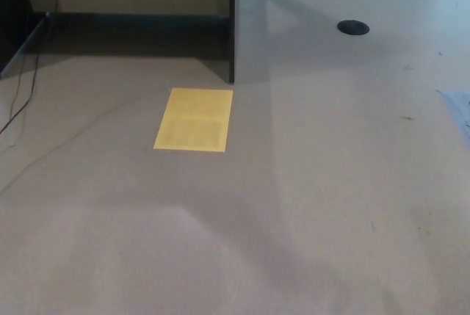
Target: A person is holding a plastic bag and the robot extends its left hand to grab the bag by hooking its thumb into the holes at the top and brings its hand down by its side. Then it extends its arm again to hand the plastic bag back to the person.
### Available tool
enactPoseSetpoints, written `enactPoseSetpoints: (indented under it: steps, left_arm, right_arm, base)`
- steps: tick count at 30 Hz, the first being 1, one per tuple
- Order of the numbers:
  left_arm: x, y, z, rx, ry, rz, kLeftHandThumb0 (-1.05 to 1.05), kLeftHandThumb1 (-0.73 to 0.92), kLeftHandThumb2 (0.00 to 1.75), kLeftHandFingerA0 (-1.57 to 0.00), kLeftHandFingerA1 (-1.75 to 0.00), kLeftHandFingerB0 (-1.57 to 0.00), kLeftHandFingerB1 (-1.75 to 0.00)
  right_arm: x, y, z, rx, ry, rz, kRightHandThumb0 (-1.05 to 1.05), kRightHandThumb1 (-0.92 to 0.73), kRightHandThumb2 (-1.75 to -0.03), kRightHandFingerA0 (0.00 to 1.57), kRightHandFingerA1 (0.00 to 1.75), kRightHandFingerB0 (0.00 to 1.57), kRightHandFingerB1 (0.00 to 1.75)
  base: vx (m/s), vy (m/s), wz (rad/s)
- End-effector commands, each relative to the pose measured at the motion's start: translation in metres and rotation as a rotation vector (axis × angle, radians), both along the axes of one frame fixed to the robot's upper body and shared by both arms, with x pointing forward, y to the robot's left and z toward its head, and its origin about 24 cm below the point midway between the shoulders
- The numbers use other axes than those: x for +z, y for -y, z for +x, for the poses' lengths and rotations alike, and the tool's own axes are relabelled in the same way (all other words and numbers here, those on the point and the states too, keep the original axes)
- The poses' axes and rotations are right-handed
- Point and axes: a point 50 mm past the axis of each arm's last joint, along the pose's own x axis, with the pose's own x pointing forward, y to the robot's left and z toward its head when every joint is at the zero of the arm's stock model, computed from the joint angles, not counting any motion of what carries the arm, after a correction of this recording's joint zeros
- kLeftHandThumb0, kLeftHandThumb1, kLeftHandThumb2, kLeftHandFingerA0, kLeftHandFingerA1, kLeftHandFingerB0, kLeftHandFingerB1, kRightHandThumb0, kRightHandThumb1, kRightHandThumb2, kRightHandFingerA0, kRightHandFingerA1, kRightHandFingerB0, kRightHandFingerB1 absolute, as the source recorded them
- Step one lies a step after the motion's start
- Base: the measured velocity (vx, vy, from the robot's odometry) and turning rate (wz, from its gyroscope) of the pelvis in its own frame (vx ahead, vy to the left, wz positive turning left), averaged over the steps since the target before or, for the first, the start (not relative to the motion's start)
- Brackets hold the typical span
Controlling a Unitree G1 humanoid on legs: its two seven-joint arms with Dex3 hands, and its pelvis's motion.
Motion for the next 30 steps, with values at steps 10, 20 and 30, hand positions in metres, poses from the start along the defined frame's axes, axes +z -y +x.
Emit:
enactPoseSetpoints:
  steps: [10,20,30]
  left_arm:
    - [0.051,-0.002,0.031,-0.155,0.363,0.143,-0.57,0.43,0.7,-0.22,-0.41,-0.17,-0.37]
    - [0.14,0.026,0.074,-0.29,0.775,0.145,-0.25,0.32,0.87,-0.1,-0.51,-0.09,-0.5]
    - [0.219,0.054,0.093,-0.406,1.005,0.154,-0.24,0.32,0.87,-0.09,-0.51,-0.08,-0.5]
  right_arm:
    - [0.009,0.01,0.002,0.098,0.023,-0.021,-0.35,-0.72,-0.61,0.67,0.51,0.54,0.41]
    - [0.01,0.01,0.003,0.111,0.031,-0.028,-0.34,-0.72,-0.61,0.67,0.49,0.54,0.41]
    - [0.01,0.012,0.002,0.109,0.026,-0.03,-0.36,-0.72,-0.6,0.65,0.47,0.52,0.4]
  base:
    - [0.0,0.0,0.0]
    - [0.0,0.0,0.0]
    - [0.0,0.0,0.0]
